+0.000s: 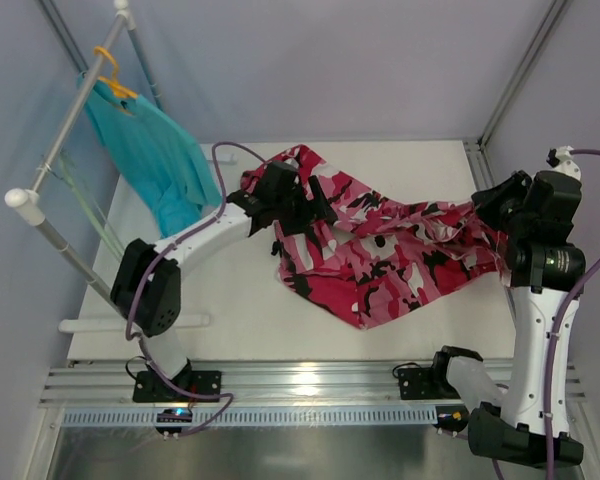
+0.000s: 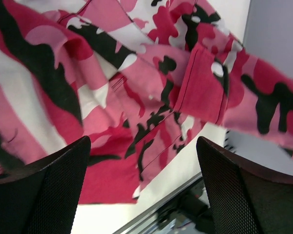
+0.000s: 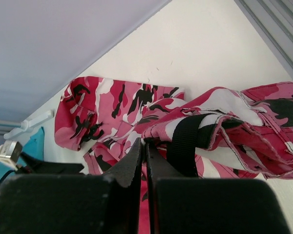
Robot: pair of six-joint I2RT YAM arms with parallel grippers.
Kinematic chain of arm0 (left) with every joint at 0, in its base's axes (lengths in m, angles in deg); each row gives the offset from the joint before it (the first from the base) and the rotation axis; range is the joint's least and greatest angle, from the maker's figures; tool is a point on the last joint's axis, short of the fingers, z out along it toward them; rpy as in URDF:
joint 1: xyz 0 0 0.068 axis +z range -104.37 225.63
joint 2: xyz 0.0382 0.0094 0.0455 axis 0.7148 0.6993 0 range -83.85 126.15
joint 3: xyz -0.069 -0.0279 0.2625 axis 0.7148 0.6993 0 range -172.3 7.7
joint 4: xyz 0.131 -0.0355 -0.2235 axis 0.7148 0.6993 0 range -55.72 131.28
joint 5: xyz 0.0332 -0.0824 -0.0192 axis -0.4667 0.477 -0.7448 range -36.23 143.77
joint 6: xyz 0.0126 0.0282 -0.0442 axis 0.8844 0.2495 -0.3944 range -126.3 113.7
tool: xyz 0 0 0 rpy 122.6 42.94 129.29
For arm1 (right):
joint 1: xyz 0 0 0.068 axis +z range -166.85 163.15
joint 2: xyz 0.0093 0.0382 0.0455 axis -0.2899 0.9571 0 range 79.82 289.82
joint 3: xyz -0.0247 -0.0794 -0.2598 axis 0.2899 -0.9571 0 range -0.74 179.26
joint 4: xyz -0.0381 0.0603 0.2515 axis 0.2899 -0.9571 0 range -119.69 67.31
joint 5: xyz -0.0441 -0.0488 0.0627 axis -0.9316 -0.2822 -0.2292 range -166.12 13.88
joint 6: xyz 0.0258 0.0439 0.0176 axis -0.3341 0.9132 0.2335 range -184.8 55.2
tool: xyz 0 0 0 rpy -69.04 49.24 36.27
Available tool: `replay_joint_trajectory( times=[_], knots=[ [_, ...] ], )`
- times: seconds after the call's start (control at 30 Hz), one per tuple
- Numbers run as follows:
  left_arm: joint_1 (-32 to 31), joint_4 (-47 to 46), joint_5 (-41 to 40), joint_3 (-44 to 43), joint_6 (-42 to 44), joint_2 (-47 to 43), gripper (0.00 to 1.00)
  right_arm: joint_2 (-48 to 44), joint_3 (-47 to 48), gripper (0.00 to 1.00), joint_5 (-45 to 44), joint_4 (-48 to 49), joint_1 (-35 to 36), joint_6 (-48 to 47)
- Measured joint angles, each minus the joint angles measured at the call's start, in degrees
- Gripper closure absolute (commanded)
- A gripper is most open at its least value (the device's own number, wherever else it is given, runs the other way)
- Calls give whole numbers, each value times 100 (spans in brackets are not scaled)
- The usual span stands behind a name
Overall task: Place the trousers on the hanger
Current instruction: Fold the trousers
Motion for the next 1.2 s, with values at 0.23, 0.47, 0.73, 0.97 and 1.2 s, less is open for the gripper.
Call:
replay_joint_trajectory(
  times=[0.23, 0.47, 0.73, 0.97, 1.2],
  knots=[
    [-20, -872, 208, -516, -1357, 1204, 11, -203, -50, 96, 4, 2, 0, 0],
    [-105, -887, 179, -925, -1574, 1541, 9, -247, 385, 96, -79, -2, 0, 87],
    [-111, -896, 138, -1163, -1829, 1622, 10, -452, 680, 96, -81, 122, 0, 350],
    [-114, -903, 149, -1084, -2039, 1827, 17, -494, 680, 96, -85, 122, 0, 450],
    [-61, -929, 149, -1082, -2168, 2039, 67, -496, 678, 96, -125, 122, 0, 468]
  ],
)
